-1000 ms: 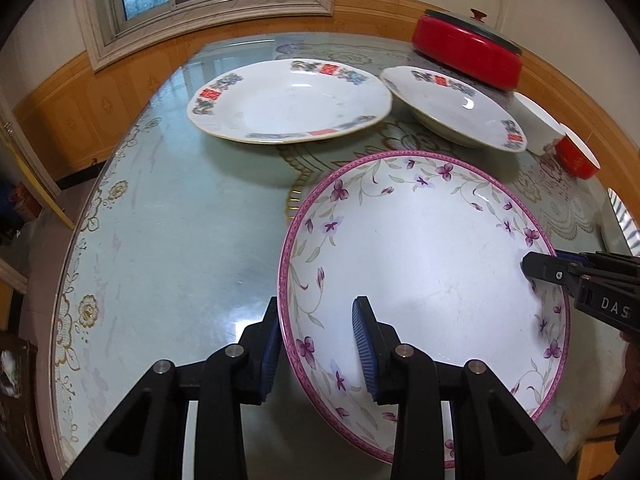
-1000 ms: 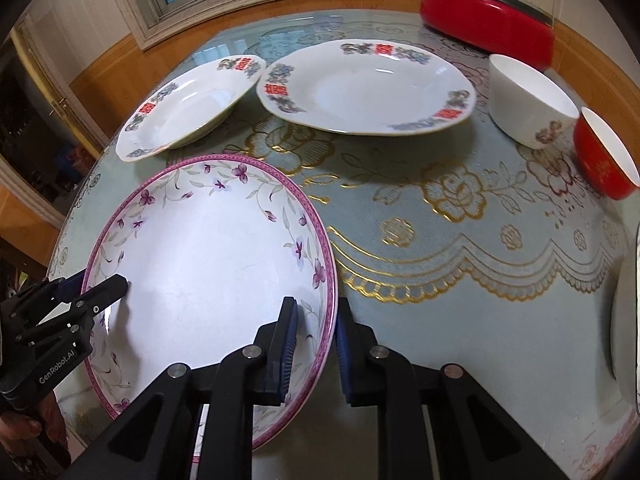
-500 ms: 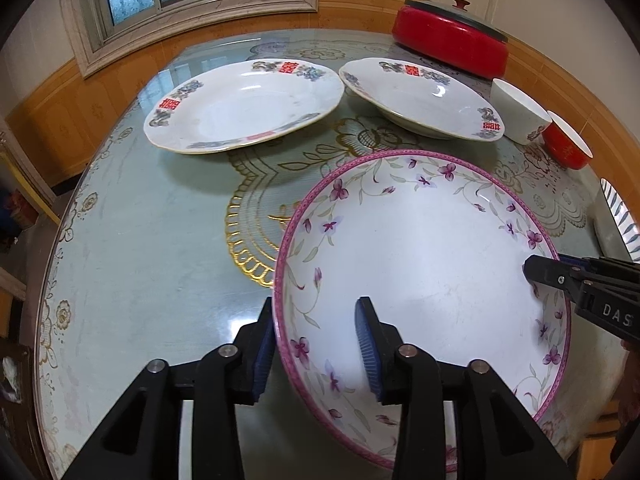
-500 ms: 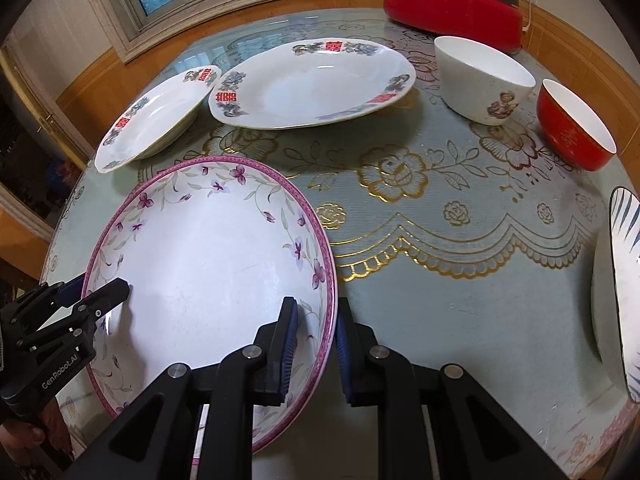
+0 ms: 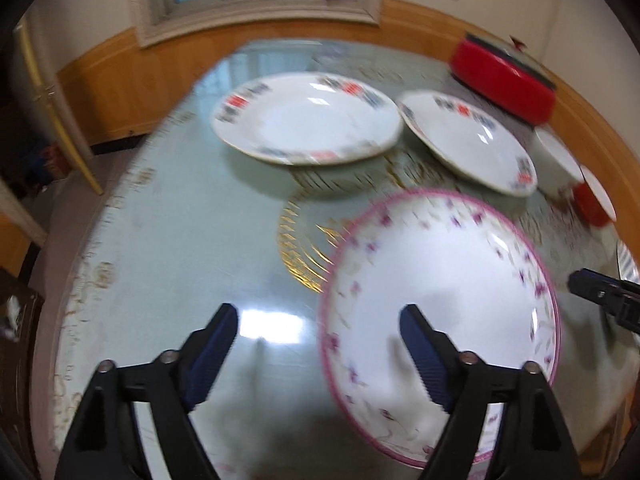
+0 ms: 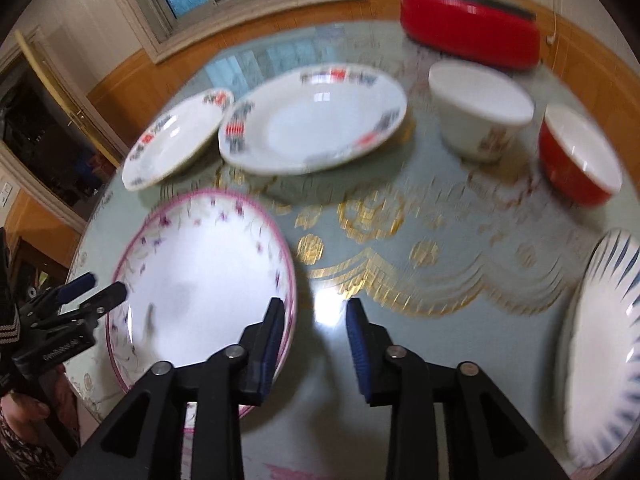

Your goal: Organize plates and bowls

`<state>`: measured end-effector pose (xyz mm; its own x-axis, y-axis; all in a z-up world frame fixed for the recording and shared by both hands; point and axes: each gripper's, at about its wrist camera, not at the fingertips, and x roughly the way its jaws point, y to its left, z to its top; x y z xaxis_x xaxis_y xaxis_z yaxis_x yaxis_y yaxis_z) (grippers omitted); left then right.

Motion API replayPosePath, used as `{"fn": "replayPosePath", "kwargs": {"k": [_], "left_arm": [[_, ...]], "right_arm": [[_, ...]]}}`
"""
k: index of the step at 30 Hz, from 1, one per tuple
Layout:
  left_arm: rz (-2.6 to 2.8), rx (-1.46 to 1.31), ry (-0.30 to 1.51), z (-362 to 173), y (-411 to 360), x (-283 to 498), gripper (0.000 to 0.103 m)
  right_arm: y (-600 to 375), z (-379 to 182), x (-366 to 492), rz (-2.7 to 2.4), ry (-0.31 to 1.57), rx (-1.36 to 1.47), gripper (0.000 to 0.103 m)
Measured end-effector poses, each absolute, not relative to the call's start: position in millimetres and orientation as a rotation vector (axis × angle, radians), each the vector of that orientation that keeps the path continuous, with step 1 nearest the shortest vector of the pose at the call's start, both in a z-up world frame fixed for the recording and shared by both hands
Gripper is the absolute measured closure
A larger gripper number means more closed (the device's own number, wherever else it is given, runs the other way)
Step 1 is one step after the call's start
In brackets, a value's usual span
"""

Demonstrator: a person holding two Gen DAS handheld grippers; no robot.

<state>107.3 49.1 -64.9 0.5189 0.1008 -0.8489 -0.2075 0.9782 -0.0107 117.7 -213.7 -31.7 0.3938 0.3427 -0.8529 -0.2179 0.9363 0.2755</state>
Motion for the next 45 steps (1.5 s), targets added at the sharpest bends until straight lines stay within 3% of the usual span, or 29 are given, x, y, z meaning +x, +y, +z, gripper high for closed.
{"fn": "replayPosePath", "kwargs": {"k": [15, 26, 38, 42, 45], "left_arm": [[0.259, -0.073, 0.928, -18, 158, 200, 0.0], [0.154, -0.038, 0.986, -31, 206, 304, 0.0], [-0.013, 0.117, 1.027, -63, 188, 377, 0.0], [-0.083, 0.17, 1.018, -69, 173, 392, 0.004], [-0.134, 0.192, 1.046, -79, 165, 401, 0.021]], "right_arm": [[-128, 0, 160, 0.465, 1.065, 0.239, 0.065], [-72, -21, 209, 0.361, 1.109, 0.347, 0.064], [-55, -61, 253, 0.275, 1.218, 0.502, 0.064], [-50, -67, 260, 0.278, 1.234, 0.505, 0.064], [-46, -70, 264, 0.276, 1.24, 0.494, 0.066]]}}
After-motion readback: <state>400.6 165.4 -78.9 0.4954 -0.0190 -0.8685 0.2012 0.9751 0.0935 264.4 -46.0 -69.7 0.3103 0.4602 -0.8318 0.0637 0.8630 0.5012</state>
